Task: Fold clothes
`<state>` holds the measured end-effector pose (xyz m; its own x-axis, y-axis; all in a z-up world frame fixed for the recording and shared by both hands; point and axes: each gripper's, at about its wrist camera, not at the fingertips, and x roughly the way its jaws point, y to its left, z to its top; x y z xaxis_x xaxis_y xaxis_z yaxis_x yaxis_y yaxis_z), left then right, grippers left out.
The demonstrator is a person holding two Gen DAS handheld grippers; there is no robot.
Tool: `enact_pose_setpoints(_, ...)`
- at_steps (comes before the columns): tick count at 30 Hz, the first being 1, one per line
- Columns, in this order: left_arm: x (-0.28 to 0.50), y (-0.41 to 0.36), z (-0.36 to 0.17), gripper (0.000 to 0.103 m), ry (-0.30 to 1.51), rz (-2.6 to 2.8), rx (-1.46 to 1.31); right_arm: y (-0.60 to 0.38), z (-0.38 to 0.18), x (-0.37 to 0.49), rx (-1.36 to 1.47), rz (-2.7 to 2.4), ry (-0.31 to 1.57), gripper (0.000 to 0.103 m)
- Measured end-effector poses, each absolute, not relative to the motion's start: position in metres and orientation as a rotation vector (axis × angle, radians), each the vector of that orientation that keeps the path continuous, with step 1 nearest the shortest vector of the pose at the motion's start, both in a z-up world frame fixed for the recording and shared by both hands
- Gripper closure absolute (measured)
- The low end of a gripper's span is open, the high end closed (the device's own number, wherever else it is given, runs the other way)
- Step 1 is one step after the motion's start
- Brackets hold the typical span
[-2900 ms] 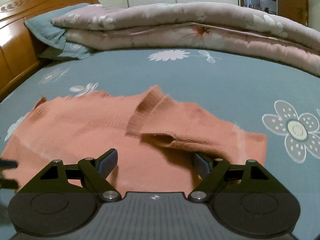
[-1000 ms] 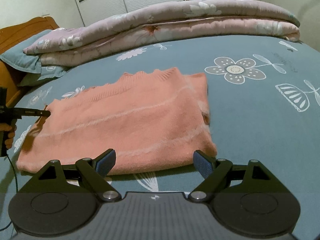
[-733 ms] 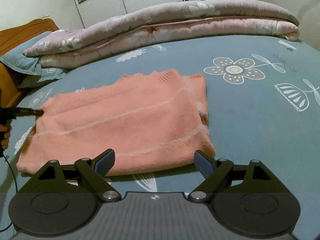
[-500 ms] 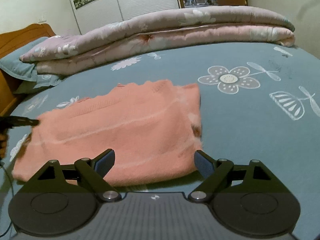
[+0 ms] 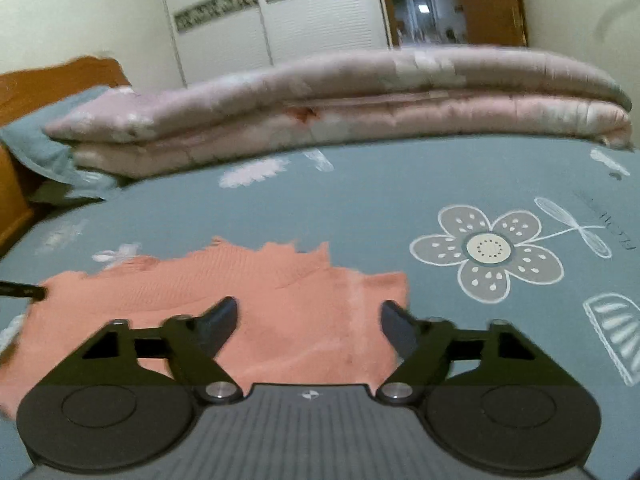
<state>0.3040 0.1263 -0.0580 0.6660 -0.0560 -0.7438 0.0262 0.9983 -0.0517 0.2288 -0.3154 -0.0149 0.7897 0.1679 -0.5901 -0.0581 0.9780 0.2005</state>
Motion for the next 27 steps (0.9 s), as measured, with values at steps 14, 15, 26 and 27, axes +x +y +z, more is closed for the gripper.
enact_pose_setpoints(14,0.308,0.116,-0.066,0.093,0.871,-0.015,-0.011,-0.331,-0.038,0.262,0.325,0.152,0.713,0.089)
enact_pose_setpoints(15,0.309,0.115,-0.067,0.093,0.873,-0.015,-0.007,-0.331,-0.034,0.261,0.313,0.139,0.702,0.089)
enact_pose_setpoints(26,0.259,0.115,-0.032,0.081,0.764,-0.058,0.06,-0.315,-0.03,0.248,0.143,0.029,0.702,0.065)
enact_pose_setpoints(27,0.246,0.111,-0.029,0.076,0.748,-0.091,0.085,-0.313,-0.022,0.236,0.135,0.034,0.671,0.059)
